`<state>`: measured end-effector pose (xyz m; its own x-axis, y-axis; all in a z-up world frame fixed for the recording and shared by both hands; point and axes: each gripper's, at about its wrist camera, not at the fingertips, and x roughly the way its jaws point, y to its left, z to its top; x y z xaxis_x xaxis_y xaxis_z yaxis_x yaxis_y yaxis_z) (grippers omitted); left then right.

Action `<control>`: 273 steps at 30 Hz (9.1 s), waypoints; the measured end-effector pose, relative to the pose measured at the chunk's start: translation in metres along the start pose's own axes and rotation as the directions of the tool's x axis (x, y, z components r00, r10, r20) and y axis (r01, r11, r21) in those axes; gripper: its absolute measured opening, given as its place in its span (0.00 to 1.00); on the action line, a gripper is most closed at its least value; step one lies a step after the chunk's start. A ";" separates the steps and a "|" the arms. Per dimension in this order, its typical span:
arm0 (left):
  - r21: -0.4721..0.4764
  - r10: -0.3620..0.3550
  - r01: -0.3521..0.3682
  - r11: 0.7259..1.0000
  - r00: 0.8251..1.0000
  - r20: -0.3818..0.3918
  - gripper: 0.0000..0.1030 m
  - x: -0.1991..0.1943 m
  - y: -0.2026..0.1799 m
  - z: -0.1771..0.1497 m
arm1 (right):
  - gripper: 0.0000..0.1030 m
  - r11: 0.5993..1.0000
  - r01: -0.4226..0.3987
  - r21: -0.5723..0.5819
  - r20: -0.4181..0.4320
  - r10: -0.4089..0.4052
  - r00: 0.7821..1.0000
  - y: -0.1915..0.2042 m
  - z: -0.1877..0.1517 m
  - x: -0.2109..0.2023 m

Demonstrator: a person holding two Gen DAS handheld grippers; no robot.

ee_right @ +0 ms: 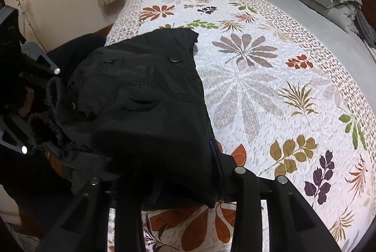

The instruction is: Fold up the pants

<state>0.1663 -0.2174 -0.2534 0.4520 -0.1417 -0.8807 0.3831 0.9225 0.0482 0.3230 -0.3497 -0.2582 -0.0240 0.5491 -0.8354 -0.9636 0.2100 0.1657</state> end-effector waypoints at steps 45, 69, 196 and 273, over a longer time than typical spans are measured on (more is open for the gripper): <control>-0.388 -0.170 0.189 0.902 0.982 0.083 0.85 -0.090 0.142 -0.103 | 0.76 0.579 -0.160 0.799 0.291 -0.140 0.946 0.115 -0.069 -0.020; -0.570 -0.308 0.290 0.769 0.949 0.068 0.88 -0.043 0.277 -0.125 | 0.80 0.144 -0.349 0.926 0.374 -0.228 0.899 -0.011 -0.091 -0.001; -0.719 -0.417 0.354 0.598 0.903 0.098 0.49 0.152 0.497 0.045 | 0.64 0.173 -0.292 0.941 0.299 -0.013 0.954 -0.119 0.058 0.104; -0.481 0.266 -0.110 0.870 0.926 0.269 0.97 -0.450 0.156 -0.153 | 0.96 0.389 0.445 0.807 0.080 -0.818 0.570 0.462 0.205 -0.229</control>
<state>-0.1003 0.0448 0.0781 0.7368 0.0175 -0.6759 -0.1037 0.9908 -0.0874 -0.0623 -0.2123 0.1175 0.7954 0.2062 -0.5700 -0.1707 0.9785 0.1158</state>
